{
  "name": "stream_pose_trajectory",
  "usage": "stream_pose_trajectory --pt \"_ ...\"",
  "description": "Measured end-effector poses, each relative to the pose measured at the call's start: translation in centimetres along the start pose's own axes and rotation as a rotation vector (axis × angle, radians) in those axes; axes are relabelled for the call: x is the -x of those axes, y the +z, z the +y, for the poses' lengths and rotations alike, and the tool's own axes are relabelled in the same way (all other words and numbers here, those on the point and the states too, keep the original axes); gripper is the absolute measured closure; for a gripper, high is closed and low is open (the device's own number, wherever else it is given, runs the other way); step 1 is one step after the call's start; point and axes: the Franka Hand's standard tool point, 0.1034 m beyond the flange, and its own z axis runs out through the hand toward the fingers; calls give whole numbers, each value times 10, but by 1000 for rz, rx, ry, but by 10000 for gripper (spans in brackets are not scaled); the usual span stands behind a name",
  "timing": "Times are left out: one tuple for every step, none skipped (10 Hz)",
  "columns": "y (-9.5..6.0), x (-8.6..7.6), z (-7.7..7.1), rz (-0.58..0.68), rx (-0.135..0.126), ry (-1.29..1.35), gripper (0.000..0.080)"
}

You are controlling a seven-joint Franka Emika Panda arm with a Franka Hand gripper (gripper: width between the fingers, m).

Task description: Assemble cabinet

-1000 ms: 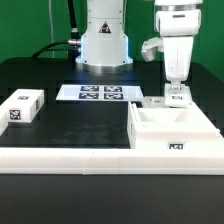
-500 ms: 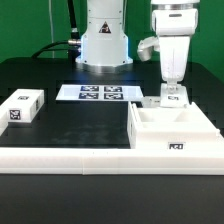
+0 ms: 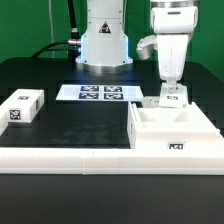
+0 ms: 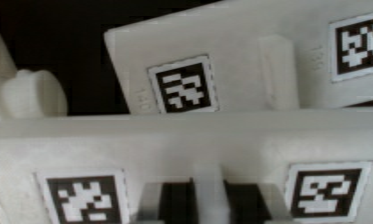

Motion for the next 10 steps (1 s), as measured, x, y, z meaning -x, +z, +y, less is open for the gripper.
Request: stream_pose_trajectory --pt "0 -1 1 1 1 -3 729" --pt "-2 -1 4 2 5 -6 729" --pt "-2 0 4 -1 1 -5 729" --pt "-2 0 4 -4 -5 -5 729" --pt "-3 0 5 -8 -10 -2 729" --pt "-3 0 5 -8 -10 4 729" --pt "-2 0 4 -8 -11 4 729" --pt "-2 0 4 -9 -12 4 729" --pt "-2 0 4 -9 -12 4 729" --pt "-2 0 4 -7 -10 -2 729"
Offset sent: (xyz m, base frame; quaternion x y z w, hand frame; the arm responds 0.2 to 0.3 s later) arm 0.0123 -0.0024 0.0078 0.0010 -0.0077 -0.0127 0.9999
